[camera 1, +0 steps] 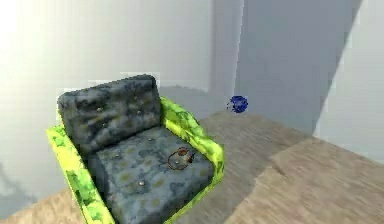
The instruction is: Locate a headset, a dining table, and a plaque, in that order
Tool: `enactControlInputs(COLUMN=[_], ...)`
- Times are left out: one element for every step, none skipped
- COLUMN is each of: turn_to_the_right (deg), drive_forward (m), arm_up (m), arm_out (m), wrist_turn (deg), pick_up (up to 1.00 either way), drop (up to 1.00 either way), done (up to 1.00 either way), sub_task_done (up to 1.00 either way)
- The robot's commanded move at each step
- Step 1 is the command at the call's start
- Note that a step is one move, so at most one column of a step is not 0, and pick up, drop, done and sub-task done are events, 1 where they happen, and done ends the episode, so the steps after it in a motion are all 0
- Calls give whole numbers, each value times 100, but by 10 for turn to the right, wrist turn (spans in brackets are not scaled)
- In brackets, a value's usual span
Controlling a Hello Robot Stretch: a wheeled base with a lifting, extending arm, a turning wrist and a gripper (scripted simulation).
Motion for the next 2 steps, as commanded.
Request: enactControlInputs(turn_to_the_right=[0,450], drive_forward=[0,0], arm_up=[0,0], arm_out=[0,0], wrist_turn=[0,0], pick_up=[0,0], drop=[0,0], done=[0,0], sub_task_done=[100,0])
